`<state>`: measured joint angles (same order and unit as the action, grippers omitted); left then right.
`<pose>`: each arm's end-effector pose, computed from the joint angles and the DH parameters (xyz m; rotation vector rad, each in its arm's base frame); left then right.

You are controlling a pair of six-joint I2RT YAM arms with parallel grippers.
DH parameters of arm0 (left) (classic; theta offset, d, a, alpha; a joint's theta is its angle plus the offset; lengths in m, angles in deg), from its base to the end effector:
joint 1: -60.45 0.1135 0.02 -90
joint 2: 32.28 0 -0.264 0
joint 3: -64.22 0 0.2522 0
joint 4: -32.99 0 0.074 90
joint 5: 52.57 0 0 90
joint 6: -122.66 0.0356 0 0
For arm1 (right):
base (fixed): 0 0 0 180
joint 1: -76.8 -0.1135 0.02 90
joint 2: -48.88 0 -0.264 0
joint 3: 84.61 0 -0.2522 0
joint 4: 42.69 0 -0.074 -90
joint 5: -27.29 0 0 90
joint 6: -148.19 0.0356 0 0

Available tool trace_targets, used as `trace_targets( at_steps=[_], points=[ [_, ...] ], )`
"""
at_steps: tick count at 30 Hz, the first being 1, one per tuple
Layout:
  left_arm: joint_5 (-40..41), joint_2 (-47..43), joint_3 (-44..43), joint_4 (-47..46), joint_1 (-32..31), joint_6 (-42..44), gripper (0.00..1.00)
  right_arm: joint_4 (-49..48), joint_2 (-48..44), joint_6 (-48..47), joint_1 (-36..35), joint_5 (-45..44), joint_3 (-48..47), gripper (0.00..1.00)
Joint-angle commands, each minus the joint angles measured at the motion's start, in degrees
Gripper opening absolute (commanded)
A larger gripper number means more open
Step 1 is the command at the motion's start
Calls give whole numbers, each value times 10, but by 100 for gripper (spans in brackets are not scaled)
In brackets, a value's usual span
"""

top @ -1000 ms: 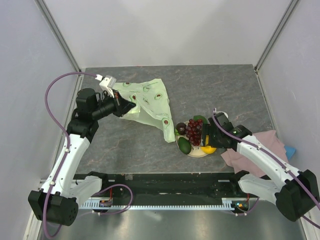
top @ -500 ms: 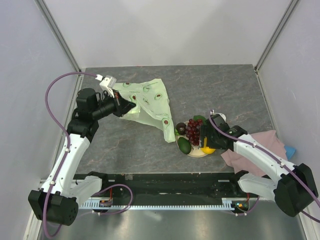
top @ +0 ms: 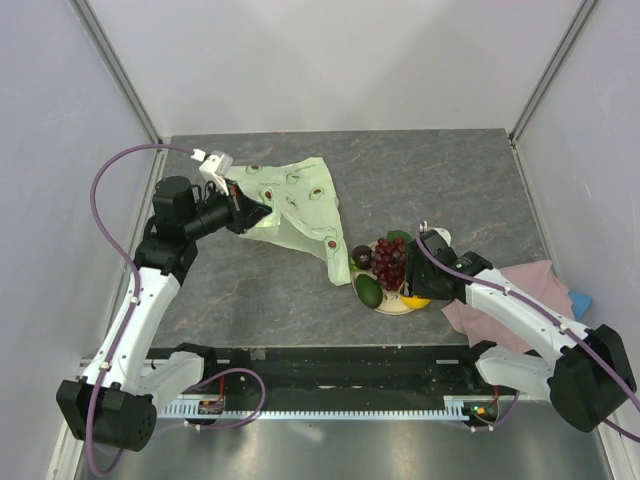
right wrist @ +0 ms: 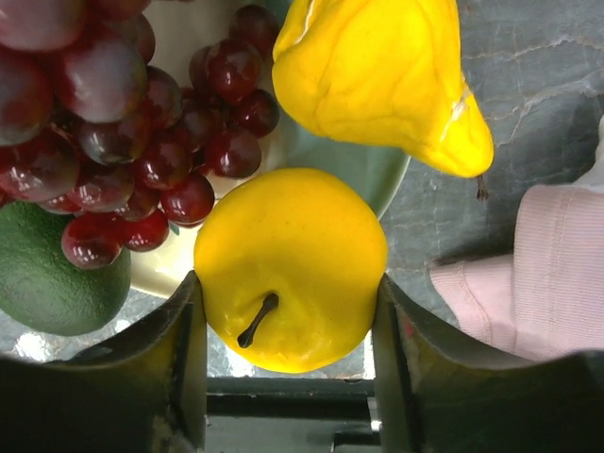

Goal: Place the fruits into the plastic bag

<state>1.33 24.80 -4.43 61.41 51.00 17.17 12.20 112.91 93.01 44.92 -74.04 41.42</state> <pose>0.2155 -0.0571 0.3559 0.3487 1.8680 -0.8836 0.1725 0.0991 0.2081 0.1272 2.6657 0.1048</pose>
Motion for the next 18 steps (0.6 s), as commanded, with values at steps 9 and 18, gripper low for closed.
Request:
trace_targets(
  at_steps=[9,18],
  points=[
    [-2,-6,5,-4,1,19,2,130,-54,9,-14,11,-98,43],
    [-4,-4,4,-4,1,18,2,3,-79,-20,-54,109,-174,25]
  ],
)
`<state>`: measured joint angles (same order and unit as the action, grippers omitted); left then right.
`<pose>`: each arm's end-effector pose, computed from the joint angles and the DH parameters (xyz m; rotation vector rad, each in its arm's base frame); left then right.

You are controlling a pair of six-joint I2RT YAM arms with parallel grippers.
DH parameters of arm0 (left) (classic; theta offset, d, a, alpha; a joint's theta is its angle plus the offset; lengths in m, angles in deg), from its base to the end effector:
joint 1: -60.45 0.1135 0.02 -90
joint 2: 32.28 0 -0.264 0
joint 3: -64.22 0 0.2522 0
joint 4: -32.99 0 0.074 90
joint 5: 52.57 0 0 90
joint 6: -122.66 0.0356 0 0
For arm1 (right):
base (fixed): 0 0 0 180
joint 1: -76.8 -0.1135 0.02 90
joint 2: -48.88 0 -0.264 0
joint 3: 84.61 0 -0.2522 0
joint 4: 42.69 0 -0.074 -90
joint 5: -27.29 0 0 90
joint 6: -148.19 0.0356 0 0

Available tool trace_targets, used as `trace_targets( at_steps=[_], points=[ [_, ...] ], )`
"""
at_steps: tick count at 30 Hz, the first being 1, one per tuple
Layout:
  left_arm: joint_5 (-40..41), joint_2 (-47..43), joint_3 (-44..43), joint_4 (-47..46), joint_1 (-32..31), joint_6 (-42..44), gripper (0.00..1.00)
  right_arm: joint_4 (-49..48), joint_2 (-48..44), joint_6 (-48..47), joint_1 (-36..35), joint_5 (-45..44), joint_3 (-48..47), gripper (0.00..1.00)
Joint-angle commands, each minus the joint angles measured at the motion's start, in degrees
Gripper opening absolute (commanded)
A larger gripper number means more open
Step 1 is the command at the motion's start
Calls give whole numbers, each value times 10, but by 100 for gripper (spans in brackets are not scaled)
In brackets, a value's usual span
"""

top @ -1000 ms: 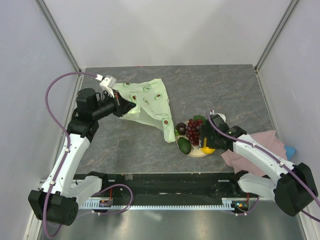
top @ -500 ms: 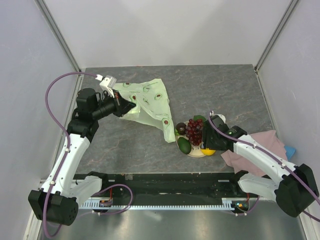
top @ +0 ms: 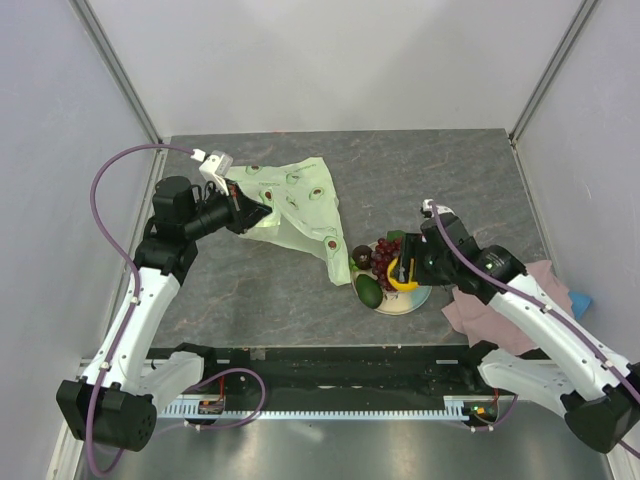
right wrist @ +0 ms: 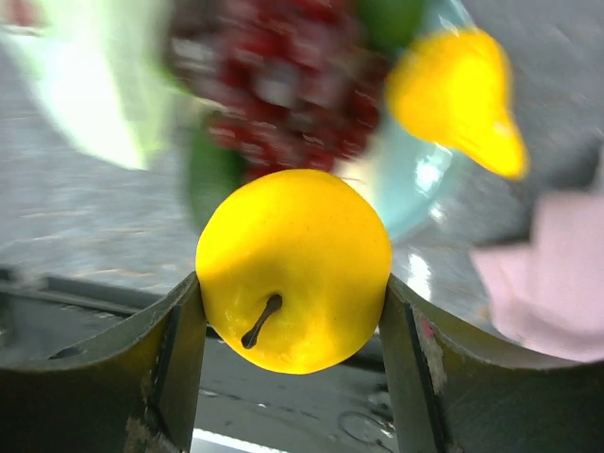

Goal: Place the fruits into the plastic bag

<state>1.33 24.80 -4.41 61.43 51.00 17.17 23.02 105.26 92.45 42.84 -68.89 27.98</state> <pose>0.2155 -0.0571 0.3557 0.3485 1.8687 -0.8838 0.1553 0.0999 0.2923 0.0505 2.5516 0.3415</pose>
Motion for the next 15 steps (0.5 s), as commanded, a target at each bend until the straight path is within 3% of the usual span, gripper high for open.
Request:
trace_targets(
  at_steps=[1,8,15],
  points=[
    [-5,-4,4,-4,1,17,2,-130,5,-16,-67,58,-44,25],
    [-11,-5,4,-6,2,18,2,-329,184,-52,-236,50,-112,24],
    [-13,-9,4,-8,1,20,2,-379,348,-56,-247,57,-211,23]
  ],
)
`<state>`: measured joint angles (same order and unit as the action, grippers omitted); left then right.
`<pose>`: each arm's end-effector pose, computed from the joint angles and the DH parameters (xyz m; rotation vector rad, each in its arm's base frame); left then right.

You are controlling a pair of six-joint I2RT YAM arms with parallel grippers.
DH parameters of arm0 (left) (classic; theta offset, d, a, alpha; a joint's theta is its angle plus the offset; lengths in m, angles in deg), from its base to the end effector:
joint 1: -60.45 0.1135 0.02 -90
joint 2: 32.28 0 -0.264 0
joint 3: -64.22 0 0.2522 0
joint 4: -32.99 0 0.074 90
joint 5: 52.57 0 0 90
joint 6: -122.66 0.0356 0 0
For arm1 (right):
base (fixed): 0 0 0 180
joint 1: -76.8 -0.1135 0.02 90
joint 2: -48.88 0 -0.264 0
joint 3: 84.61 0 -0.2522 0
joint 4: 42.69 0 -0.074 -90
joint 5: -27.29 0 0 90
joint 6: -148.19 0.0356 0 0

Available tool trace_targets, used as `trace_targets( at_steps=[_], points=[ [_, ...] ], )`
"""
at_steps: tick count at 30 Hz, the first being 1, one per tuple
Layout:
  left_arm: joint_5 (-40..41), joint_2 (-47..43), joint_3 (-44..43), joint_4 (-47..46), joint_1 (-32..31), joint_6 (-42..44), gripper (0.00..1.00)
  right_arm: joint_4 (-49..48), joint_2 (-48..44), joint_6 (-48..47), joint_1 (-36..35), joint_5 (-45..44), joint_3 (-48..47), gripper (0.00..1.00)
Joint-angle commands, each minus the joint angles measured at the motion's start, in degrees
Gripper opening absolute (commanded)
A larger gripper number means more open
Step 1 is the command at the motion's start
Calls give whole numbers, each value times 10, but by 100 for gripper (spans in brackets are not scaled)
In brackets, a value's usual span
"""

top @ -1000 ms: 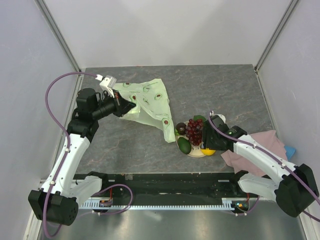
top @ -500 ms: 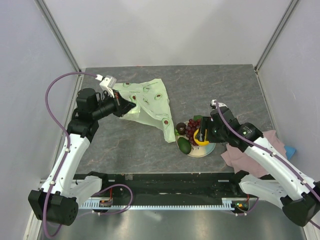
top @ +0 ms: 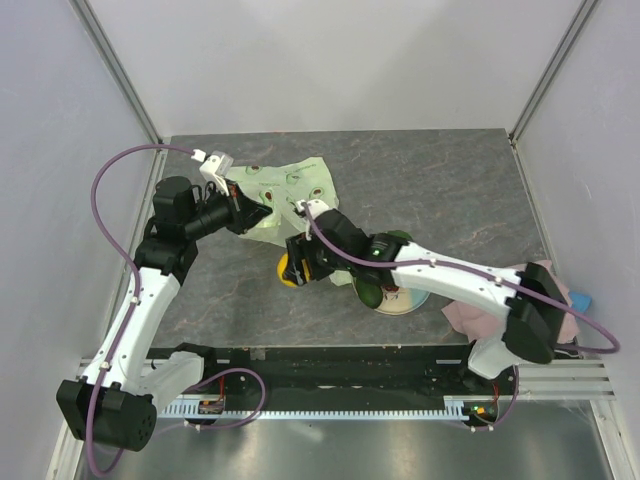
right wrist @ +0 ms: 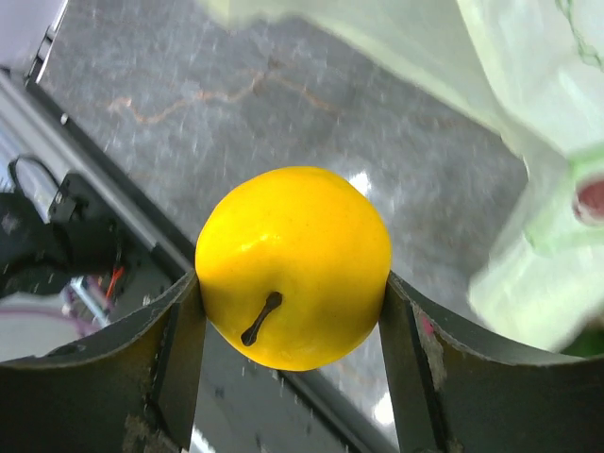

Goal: Place the fruits into the plastic bag

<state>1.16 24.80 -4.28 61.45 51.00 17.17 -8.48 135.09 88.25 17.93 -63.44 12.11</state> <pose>0.2155 -0.0572 0.3549 0.3499 1.8709 -0.8869 0.1771 0.2923 0.2979 -0.5778 2.2796 0.8081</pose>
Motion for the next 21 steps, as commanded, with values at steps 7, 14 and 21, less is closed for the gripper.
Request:
trace_targets(
  at_steps=[7,14,21],
  points=[
    [-13,-9,2,-7,1,22,2,-63,113,6,31,-68,-80,20],
    [-22,-8,2,-9,1,21,2,-87,110,-6,80,-124,-84,17],
    [-178,-1,12,-69,-4,5,2,-173,157,-12,128,-118,-121,15]
  ],
)
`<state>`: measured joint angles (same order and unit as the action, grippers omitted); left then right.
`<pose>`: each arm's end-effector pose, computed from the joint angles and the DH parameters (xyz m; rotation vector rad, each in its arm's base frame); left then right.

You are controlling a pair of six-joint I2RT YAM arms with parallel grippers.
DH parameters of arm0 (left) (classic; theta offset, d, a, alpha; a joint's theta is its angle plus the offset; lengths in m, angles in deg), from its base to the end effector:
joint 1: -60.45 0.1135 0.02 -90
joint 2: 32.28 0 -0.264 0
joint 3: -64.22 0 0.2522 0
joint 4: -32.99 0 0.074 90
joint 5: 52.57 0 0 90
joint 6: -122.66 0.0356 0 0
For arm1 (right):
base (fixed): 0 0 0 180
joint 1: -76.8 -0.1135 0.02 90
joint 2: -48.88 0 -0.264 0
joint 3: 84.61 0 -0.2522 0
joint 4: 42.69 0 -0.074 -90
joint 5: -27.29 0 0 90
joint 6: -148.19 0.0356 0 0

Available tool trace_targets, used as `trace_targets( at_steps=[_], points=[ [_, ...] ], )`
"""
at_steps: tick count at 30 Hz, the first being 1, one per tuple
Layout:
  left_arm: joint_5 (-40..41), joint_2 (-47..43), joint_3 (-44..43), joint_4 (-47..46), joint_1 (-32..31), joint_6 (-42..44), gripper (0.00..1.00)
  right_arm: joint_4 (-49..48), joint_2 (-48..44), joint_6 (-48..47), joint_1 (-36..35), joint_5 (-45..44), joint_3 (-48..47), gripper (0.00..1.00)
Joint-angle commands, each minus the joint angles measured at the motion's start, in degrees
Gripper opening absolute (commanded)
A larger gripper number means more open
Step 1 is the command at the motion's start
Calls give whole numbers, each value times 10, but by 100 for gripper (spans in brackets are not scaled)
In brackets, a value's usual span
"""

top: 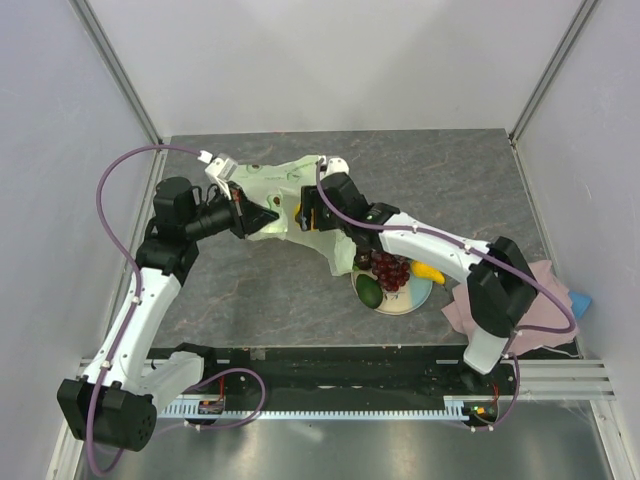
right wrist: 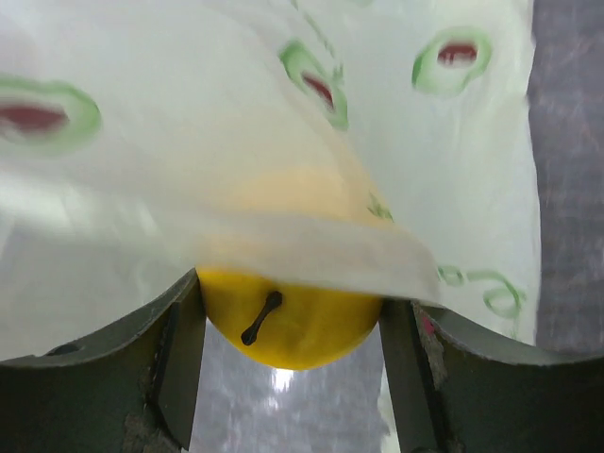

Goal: Place the fruits into the plastic bag

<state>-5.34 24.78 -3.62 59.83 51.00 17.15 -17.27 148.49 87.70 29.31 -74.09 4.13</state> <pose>0.2135 -0.0600 0.3545 0.4376 1.8377 -0.9875 0.2783 0.2932 0.2766 -0.2279 2.1897 0.5598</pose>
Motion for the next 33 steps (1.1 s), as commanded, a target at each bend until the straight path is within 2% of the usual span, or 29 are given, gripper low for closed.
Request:
trace_targets(
  at_steps=[1,4,6,10,15,22,28,29,32,33],
  points=[
    [-122,2,6,-56,-5,5,1,-112,26,4,20,-7,-42,15],
    [-160,10,5,-67,-9,0,1,-187,35,32,23,20,-45,15],
    [-187,14,5,-74,-13,-7,2,-232,42,55,24,70,-40,15],
    [-223,20,19,-126,-18,-60,2,-320,87,120,13,112,-37,15],
    [-256,21,39,-242,-26,-133,2,-297,142,144,-9,112,-82,20],
    [-259,3,38,-354,-26,-217,1,-279,168,150,-18,88,-61,29],
    [-275,5,53,-536,-26,-349,2,-242,154,129,-18,57,-51,51],
    [-278,7,53,-536,-26,-349,2,-239,151,126,-17,52,-49,60],
    [-274,8,57,-493,-26,-314,2,-225,138,107,-18,41,-45,76],
    [-272,8,57,-477,-26,-304,1,-224,131,104,-18,39,-42,78]
  ],
)
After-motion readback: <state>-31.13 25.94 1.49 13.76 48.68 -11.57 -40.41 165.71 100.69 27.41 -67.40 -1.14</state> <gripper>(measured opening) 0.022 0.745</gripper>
